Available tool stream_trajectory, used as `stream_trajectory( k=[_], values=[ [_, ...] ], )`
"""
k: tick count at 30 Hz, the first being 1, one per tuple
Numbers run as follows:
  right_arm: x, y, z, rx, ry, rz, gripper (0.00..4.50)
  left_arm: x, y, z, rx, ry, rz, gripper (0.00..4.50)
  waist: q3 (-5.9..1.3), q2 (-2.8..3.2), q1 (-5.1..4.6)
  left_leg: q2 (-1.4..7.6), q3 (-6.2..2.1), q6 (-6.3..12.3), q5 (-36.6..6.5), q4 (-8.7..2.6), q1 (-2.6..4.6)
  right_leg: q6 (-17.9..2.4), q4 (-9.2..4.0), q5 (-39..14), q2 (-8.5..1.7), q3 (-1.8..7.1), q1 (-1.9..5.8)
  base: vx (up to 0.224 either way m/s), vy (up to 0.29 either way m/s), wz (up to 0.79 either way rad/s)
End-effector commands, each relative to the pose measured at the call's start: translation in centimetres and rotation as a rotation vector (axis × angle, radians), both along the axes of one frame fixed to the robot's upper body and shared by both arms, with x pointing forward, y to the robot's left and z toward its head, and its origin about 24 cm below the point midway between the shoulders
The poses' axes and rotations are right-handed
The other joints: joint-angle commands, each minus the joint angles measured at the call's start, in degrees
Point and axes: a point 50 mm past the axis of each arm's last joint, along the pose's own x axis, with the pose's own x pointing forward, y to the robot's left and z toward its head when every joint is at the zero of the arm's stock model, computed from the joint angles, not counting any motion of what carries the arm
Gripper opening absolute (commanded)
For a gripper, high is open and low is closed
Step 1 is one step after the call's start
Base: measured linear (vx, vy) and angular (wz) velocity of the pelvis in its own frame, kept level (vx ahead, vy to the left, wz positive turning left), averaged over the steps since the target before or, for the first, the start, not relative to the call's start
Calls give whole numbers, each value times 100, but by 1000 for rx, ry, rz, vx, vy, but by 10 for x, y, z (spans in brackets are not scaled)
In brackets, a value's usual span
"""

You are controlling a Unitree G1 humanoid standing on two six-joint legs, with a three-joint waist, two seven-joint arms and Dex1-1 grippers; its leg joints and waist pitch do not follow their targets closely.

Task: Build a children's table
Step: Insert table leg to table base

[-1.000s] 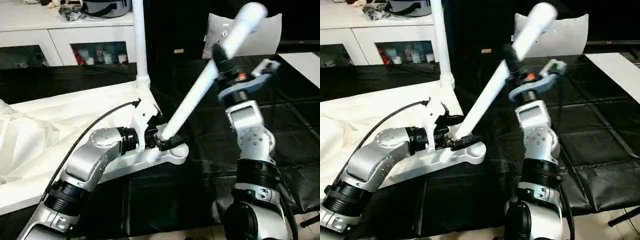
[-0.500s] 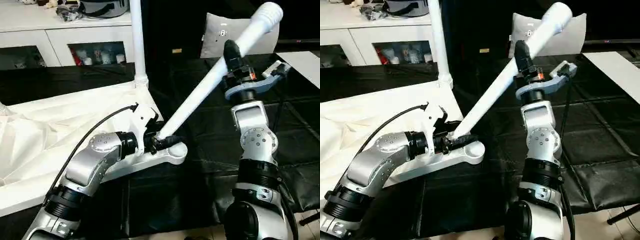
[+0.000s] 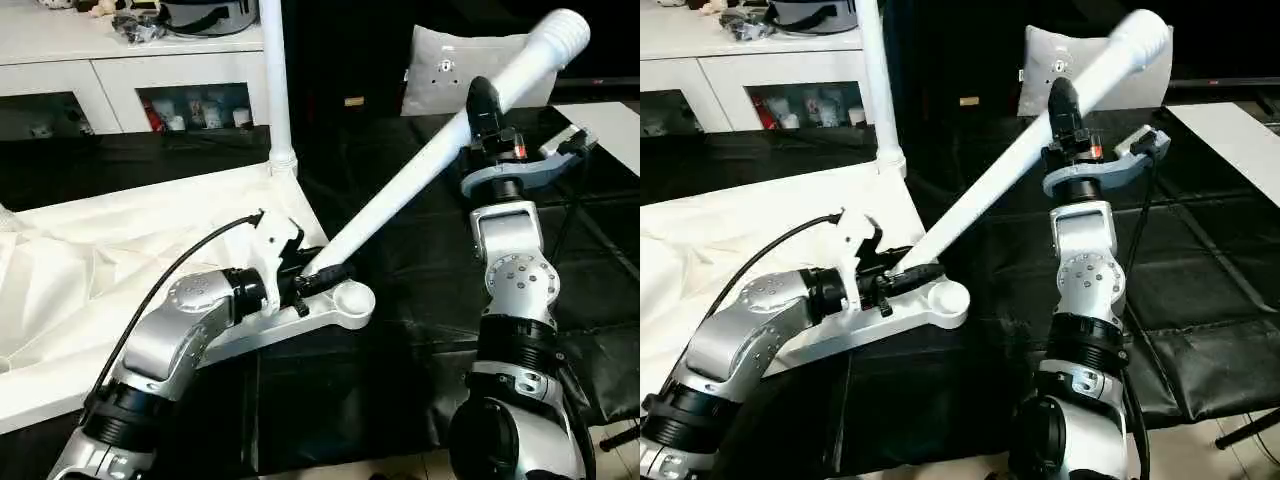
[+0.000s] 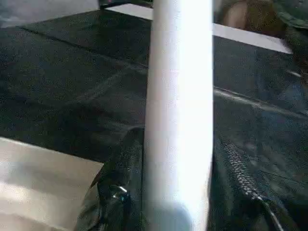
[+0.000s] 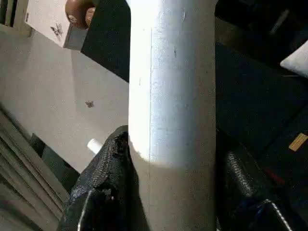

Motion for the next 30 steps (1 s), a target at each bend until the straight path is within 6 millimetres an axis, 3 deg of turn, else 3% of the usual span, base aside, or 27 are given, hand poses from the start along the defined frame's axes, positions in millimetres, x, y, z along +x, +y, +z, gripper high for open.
stream_trajectory(
  k=[1, 22, 23, 24, 30],
  values=[
    [1, -5, 9, 27, -33, -24, 179, 1, 6, 3, 1, -24, 21, 147, -417, 47, 16, 13, 64, 249, -433, -372, -70, -289, -492, -1733, -265, 312, 492, 0, 0, 0],
    [7, -5, 3, -44, 18, -40, 179, 7, 8, 11, -38, -51, 50, 141, -418, 34, 17, 14, 68, 257, -400, -368, -77, -299, -485, -1754, -269, 314, 489, 0, 0, 0],
    [7, -5, 2, -56, 29, -35, 179, 7, 8, 11, -38, -52, 51, 141, -416, -6, 14, 15, 74, 267, -391, -367, -80, -296, -490, -1745, -265, 316, 491, 0, 0, 0],
    [8, -4, 1, -63, 36, -31, 179, 7, 8, 11, -38, -52, 51, 141, -417, 15, 23, 17, 69, 267, -379, -370, -74, -318, -477, -1735, -268, 318, 489, 0, 0, 0],
    [11, -2, -6, -93, 84, -31, 179, 8, 8, 14, -50, -62, 64, 141, -410, -27, 20, 8, 88, 294, -368, -365, -76, -286, -492, -1862, -275, 324, 487, 0, 0, 0]
  ],
)
